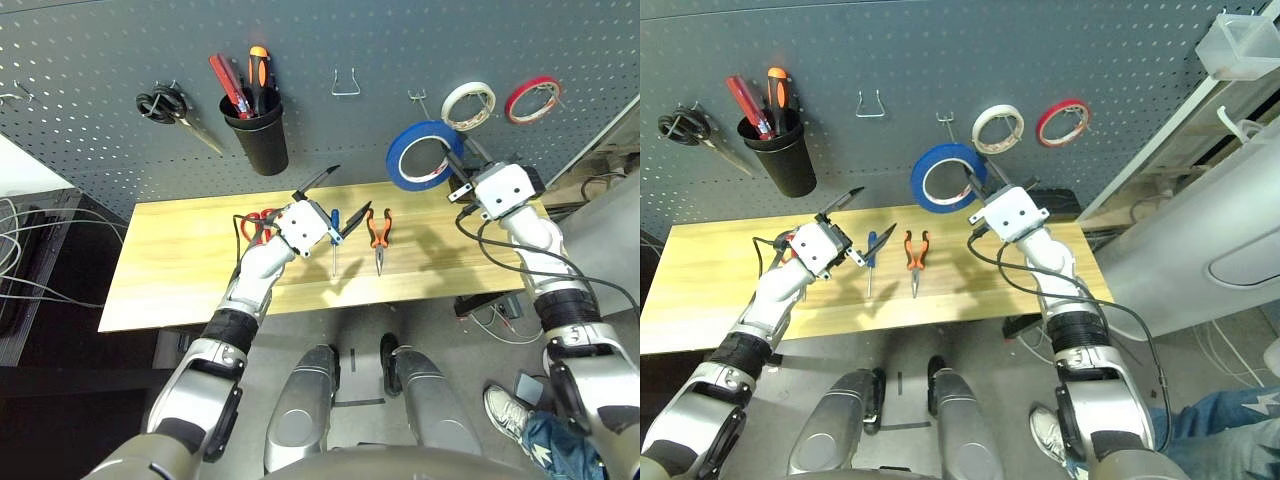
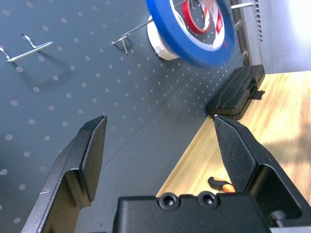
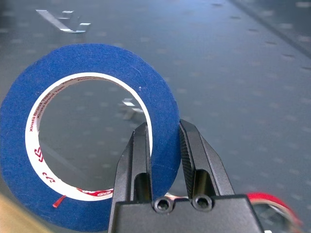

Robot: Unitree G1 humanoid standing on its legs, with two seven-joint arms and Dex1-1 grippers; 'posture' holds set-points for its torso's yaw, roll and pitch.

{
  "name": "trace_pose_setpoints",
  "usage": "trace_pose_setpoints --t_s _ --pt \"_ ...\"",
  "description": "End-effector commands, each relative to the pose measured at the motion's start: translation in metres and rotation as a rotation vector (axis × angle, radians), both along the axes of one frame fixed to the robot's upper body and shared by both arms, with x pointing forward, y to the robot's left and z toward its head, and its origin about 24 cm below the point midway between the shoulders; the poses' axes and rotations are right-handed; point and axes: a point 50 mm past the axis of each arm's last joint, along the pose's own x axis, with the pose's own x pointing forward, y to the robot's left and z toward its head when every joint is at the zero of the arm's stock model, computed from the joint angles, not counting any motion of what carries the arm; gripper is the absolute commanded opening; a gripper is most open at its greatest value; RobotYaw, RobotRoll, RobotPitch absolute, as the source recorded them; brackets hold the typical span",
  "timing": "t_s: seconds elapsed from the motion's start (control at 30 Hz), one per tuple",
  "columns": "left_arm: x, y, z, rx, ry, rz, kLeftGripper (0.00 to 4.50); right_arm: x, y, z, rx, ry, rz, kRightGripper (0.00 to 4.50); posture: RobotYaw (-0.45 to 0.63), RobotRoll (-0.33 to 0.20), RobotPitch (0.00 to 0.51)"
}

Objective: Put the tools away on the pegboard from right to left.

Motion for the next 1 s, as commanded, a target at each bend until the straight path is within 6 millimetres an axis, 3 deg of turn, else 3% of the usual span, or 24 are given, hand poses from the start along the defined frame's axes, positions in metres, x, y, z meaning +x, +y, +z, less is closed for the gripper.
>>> trace_pose_setpoints --t_s 0.03,0.2,0.5,0.63,0.67,0.83,0.97,1.0 --pt "0.0 0.001 -0.004 0.019 0.008 0.001 4.5 0.005 -0.006 0.012 0.058 -0.032 -0.066 0.73 0.09 0.0 0.207" --pt "0.003 0.001 -0.002 0.022 0.008 0.001 4.5 0.019 -0.002 0.012 0.093 0.027 -0.104 0.73 0.09 0.0 0.204" --pt "0.004 -0.001 -0.002 0.017 0.02 0.0 4.5 0.046 0.014 -0.008 0.171 0.169 -0.18 0.73 0.11 0.0 0.201" --pt "0.003 0.001 -0.003 0.008 0.031 0.008 4.5 0.05 0.024 -0.011 0.184 0.196 -0.15 0.73 0.12 0.0 0.204" --pt "0.003 0.001 -0.003 0.008 0.033 0.009 4.5 0.049 0.024 -0.012 0.194 0.198 -0.139 1.52 0.13 0.0 0.205" --pt "0.002 0.007 -0.011 0.037 0.083 0.02 4.5 0.036 0.016 -0.023 0.199 0.206 -0.1 3.12 0.13 0.0 0.211" --pt "0.004 0.014 -0.019 0.13 0.142 0.04 4.5 0.013 0.013 -0.05 0.109 0.285 -0.03 4.48 0.13 0.0 0.218" --pt "0.004 0.015 -0.02 0.136 0.152 0.04 4.5 0.01 0.011 -0.056 0.107 0.315 -0.032 4.48 0.13 0.0 0.218"
